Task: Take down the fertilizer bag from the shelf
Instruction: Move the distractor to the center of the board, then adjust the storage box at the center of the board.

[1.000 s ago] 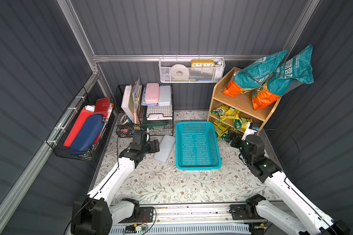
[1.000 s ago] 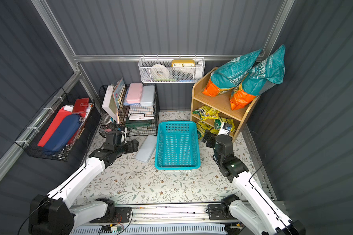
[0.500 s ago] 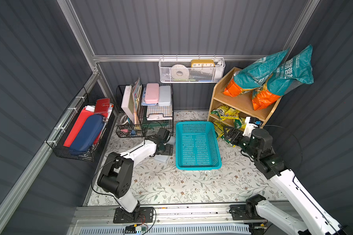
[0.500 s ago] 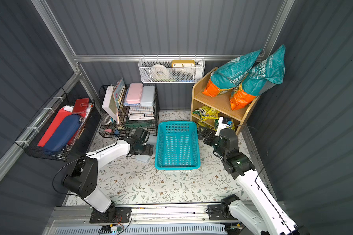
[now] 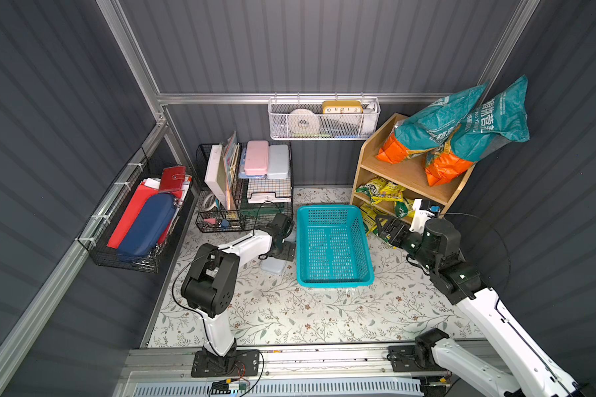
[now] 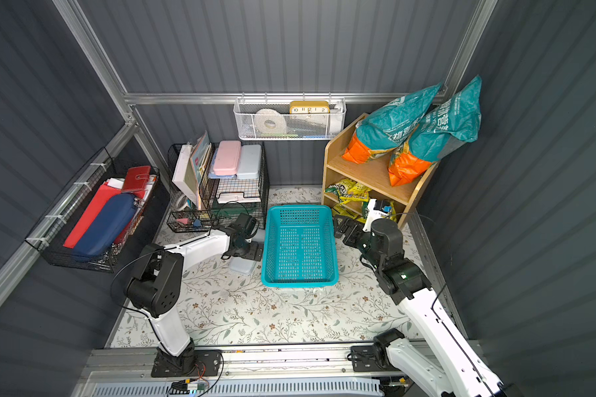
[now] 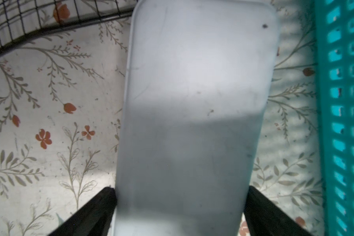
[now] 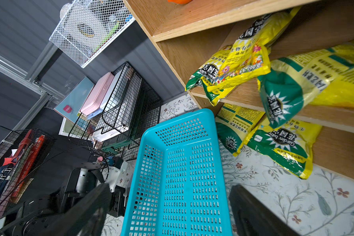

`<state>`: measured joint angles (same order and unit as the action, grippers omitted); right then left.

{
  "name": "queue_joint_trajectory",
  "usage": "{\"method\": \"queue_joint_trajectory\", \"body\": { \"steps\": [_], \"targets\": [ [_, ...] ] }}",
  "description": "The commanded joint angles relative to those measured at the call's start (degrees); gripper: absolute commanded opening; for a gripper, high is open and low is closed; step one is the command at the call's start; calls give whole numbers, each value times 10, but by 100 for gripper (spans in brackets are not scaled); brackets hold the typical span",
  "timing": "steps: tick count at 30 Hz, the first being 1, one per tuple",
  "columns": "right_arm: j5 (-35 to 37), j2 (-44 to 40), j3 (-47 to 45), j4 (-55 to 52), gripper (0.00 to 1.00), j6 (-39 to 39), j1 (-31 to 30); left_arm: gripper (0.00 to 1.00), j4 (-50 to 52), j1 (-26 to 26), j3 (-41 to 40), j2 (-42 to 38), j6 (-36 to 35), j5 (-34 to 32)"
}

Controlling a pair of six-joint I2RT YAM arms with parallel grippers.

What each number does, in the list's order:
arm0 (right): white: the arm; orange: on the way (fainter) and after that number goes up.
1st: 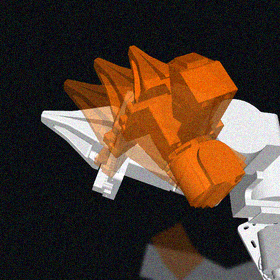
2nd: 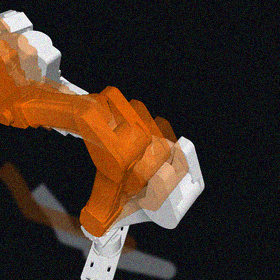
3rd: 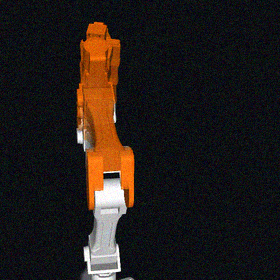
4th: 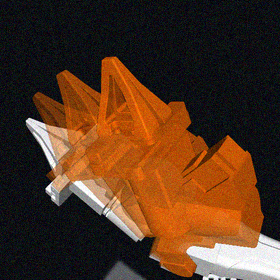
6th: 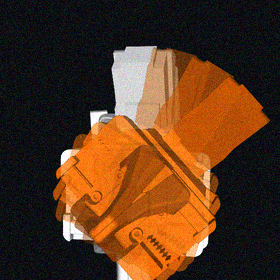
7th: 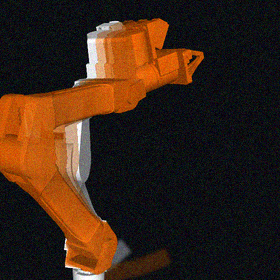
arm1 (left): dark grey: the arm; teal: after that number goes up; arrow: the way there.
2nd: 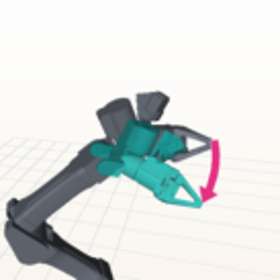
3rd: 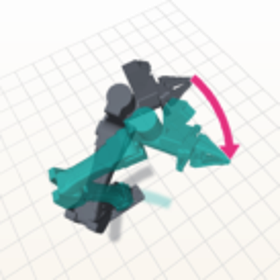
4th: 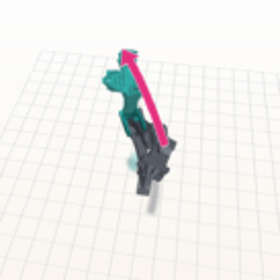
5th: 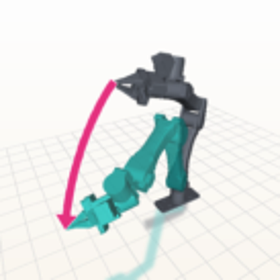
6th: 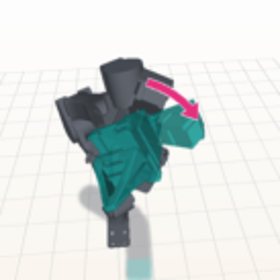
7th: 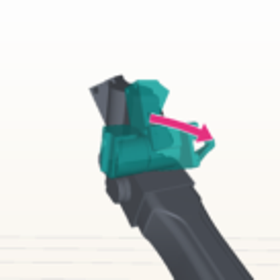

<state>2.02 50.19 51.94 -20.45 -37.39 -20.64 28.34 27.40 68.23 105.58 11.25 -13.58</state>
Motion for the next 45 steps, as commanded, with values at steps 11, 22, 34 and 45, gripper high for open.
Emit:
{"method": "queue_joint_trajectory", "body": {
  "steps": [11,22,34,45],
  "targets": [
    [-24,19,-6,14,95,11,-17,99,75,-107,-121,-49,184,-61],
    [-42,70,44,-34,94,72,-56,100,140,-213,-152,-134,229,-165],
    [75,393,268,-172,83,149,-301,99,203,-212,-42,-310,190,-132],
    [131,589,403,-196,67,127,-339,99,163,-212,-100,-407,202,53]
  ]
}}
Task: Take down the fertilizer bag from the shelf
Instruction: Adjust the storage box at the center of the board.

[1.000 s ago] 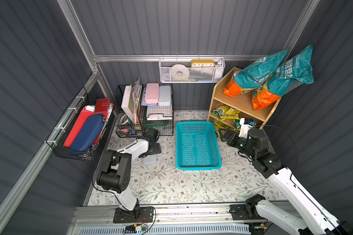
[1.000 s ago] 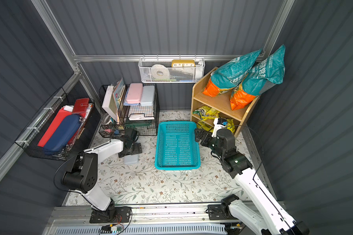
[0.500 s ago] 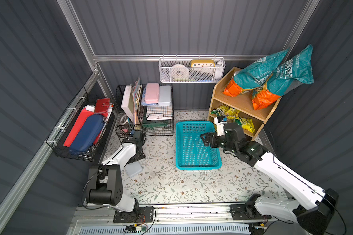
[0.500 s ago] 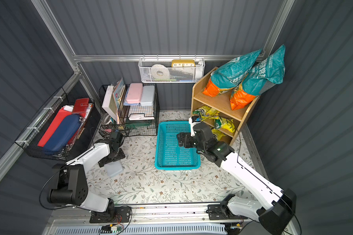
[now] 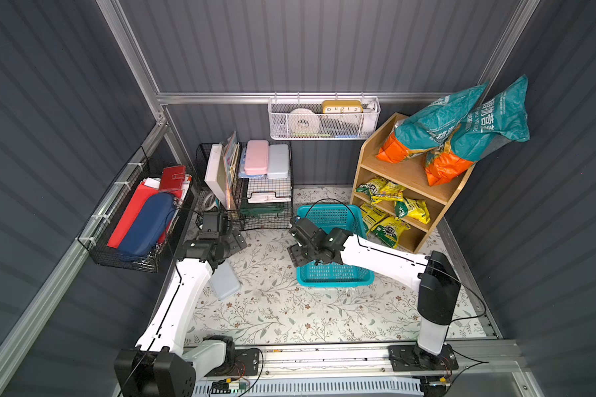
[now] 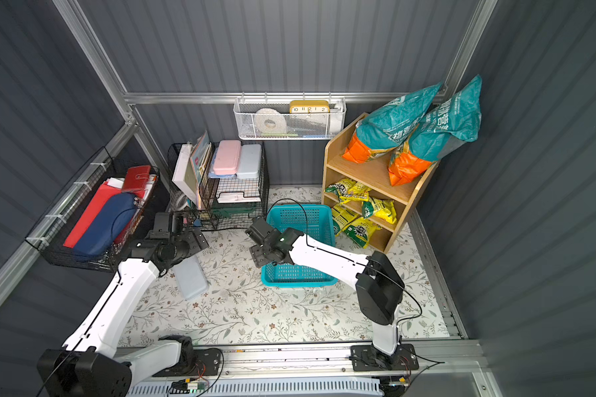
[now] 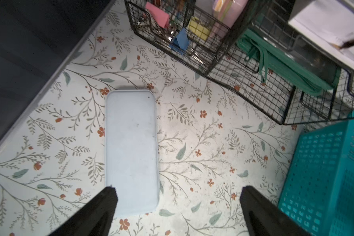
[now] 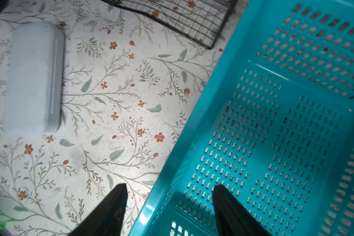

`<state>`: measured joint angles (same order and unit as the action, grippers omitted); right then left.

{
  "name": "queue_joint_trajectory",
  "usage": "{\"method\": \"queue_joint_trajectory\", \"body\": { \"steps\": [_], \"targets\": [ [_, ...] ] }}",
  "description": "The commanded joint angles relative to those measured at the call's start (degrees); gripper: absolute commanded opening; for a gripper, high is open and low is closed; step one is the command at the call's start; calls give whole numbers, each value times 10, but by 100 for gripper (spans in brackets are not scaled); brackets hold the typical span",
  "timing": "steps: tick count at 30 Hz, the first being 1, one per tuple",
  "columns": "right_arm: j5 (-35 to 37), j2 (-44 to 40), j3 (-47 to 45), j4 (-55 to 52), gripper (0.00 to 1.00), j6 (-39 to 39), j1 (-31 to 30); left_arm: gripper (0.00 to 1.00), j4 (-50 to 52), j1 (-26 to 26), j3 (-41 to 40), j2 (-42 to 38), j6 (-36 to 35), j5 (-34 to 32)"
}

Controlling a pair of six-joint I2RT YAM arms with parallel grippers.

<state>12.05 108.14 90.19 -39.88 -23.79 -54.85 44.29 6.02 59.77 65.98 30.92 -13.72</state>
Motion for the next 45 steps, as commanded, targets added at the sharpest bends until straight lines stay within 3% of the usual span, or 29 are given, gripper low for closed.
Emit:
{"method": "queue_joint_trajectory", "body": {
  "steps": [1,11,15,19,23,28,33,37,41,42,44,45],
  "targets": [
    [30,18,23,4,65,-9,3,99,5,1,-19,-14,5,56],
    [35,74,35,-16,41,-60,22,99,-2,1,-37,-26,8,49],
    [54,52,17,-38,19,-74,34,99,-5,2,-45,-30,11,49],
    [90,-13,-29,-74,14,-64,37,99,-7,1,-48,-32,13,53],
    [67,-100,-101,-94,9,6,26,100,-19,1,-54,-28,18,68],
    [-54,-218,-194,-44,10,149,-41,99,-44,1,-52,-14,23,91],
    [-91,-215,-217,27,5,242,-125,99,-43,1,-28,5,21,86],
    [-100,-112,-142,-43,5,278,-144,99,-39,1,-19,-5,22,75],
    [-58,-78,-152,-27,10,289,-143,99,-36,1,-29,-22,20,72],
    [-48,-79,-159,-20,15,289,-143,99,-36,1,-33,-26,19,73],
    [-41,-87,-163,-20,36,283,-141,99,-35,1,-36,-28,16,74],
    [-37,-97,-162,-22,59,276,-139,99,-35,1,-37,-28,16,74]
  ]
}}
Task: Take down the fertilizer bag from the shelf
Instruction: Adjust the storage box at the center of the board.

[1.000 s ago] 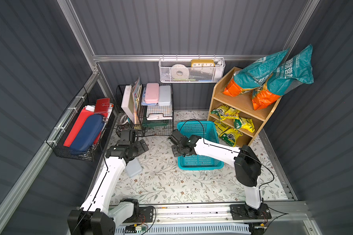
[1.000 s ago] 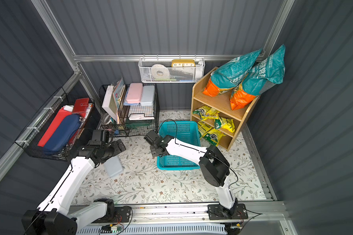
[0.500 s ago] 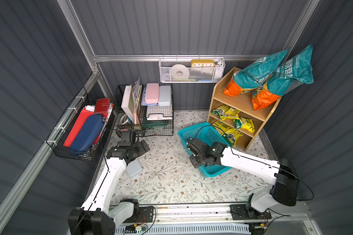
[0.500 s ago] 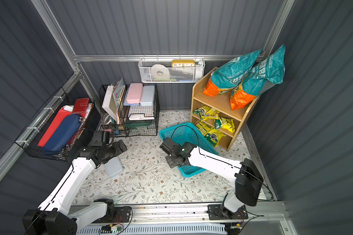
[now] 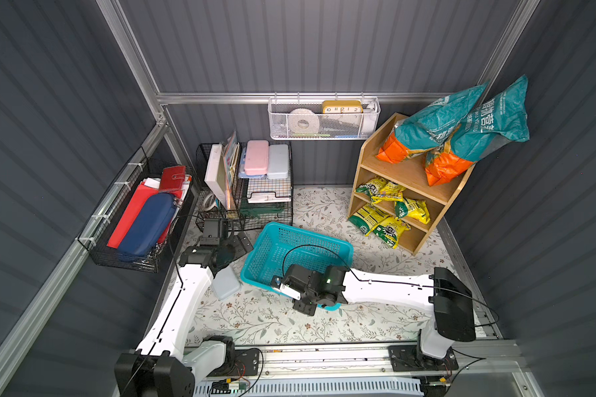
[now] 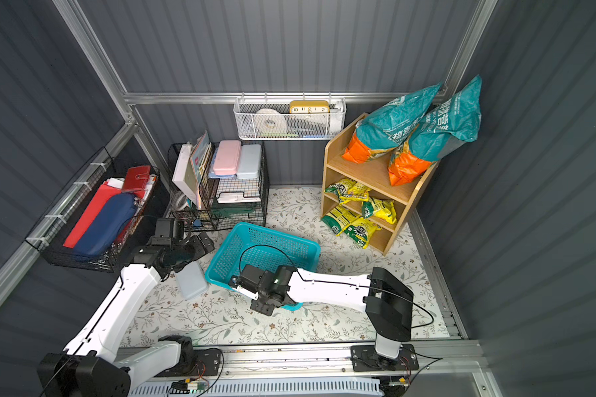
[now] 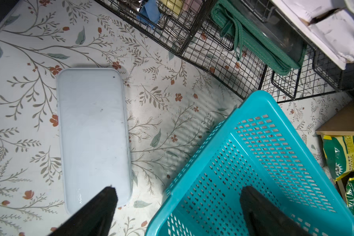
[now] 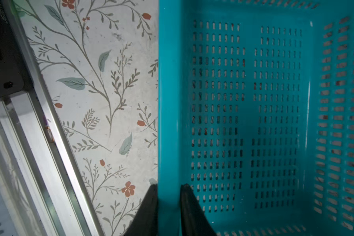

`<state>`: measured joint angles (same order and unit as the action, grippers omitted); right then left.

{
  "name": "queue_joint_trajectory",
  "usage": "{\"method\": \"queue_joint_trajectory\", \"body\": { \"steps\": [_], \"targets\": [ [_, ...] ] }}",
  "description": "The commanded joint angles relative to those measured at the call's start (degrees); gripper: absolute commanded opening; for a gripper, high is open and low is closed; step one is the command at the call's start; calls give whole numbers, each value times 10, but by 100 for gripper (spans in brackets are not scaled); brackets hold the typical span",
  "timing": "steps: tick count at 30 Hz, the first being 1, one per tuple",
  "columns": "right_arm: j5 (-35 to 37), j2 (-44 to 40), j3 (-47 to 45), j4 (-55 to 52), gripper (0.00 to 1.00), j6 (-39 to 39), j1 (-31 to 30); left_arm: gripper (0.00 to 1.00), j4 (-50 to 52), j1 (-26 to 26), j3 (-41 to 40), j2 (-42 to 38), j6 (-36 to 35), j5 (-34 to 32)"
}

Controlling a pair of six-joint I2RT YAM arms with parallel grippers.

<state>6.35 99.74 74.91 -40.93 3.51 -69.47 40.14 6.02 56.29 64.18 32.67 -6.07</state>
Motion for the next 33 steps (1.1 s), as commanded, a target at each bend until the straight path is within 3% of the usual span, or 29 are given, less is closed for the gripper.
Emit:
{"method": "queue_joint_trajectory", "body": {
  "steps": [1,5,7,9,12,16,20,23,29,33],
  "targets": [
    [25,-25,-7,-14,72,-6,8,99,6,1,-3,-10,-2,-1],
    [110,-90,13,-25,82,-74,13,99,-9,1,-3,-5,-2,18],
    [197,-116,30,-48,85,-140,30,99,-21,1,-3,2,2,43],
    [232,-127,58,-113,86,-227,75,99,-28,1,-3,10,11,65],
    [154,-143,54,-199,85,-347,182,100,-32,2,-8,11,28,77],
    [128,-199,-46,-171,81,-373,252,99,-41,1,-21,-10,31,79],
    [107,-241,-116,-127,78,-408,269,99,-29,1,-24,-15,29,87],
    [29,-247,-152,-67,76,-423,268,100,-31,2,-37,-14,39,97],
    [-23,-203,-174,-12,74,-459,268,100,-34,2,-35,-7,48,107],
    [-15,-165,-180,24,66,-473,269,99,-31,2,-28,-4,47,107]
  ]
}}
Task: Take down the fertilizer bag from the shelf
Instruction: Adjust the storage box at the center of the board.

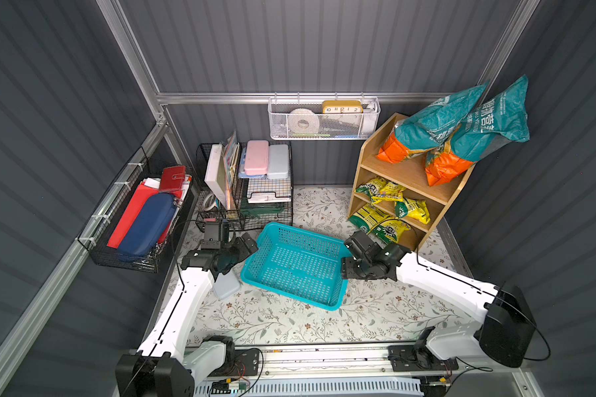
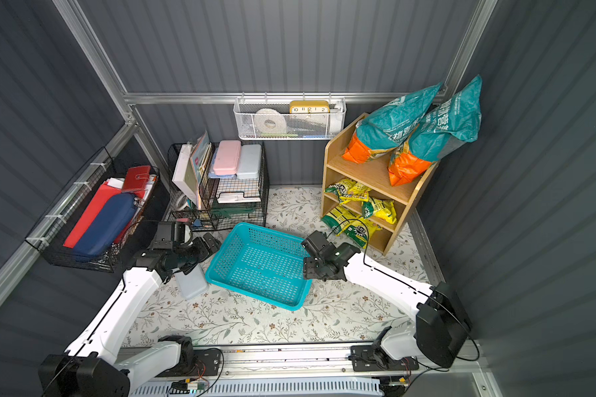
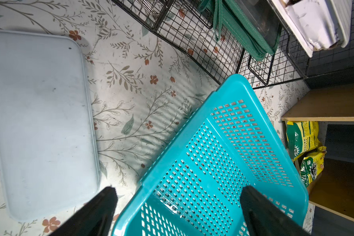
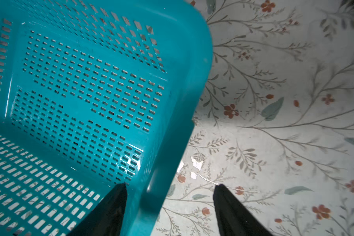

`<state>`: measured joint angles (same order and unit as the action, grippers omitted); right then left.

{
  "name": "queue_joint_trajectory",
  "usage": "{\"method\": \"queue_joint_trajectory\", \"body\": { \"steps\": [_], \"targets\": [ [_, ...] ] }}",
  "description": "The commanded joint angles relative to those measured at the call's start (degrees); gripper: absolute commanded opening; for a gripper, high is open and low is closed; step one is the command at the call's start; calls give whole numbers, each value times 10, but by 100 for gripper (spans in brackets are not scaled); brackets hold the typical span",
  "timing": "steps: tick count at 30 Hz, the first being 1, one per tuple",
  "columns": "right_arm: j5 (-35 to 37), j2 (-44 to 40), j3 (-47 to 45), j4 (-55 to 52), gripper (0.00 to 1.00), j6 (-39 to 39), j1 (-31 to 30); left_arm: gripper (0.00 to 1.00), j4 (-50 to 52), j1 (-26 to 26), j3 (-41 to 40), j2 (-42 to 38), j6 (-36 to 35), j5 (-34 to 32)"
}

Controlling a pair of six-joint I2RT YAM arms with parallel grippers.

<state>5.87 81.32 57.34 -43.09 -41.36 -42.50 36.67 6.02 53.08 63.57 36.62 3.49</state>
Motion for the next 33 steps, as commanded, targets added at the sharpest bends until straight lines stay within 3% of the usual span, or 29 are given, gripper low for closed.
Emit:
{"method": "queue_joint_trajectory", "body": {
  "steps": [1,8,13,15,21,24,26,29,31,33],
  "targets": [
    [-2,29,2,45,62,-23,-1,100,4,2,4,1,8,12],
    [35,77,76,9,27,46,32,99,8,2,0,-2,6,10],
    [22,102,120,-2,16,123,92,99,3,2,-4,1,5,11],
    [11,118,135,9,15,147,108,99,-1,2,-4,5,7,16],
    [-22,225,224,-12,18,262,130,99,-3,3,2,14,10,28],
    [22,283,288,-63,23,309,130,99,2,3,3,12,7,27],
    [60,286,307,-74,33,312,131,99,7,3,4,9,3,27],
    [93,230,312,-69,62,307,130,99,9,3,6,9,-5,41],
    [117,177,318,-65,70,306,126,99,-1,4,6,15,-13,68],
    [145,121,338,-74,72,307,126,99,-17,8,8,30,-16,104]
  ]
}}
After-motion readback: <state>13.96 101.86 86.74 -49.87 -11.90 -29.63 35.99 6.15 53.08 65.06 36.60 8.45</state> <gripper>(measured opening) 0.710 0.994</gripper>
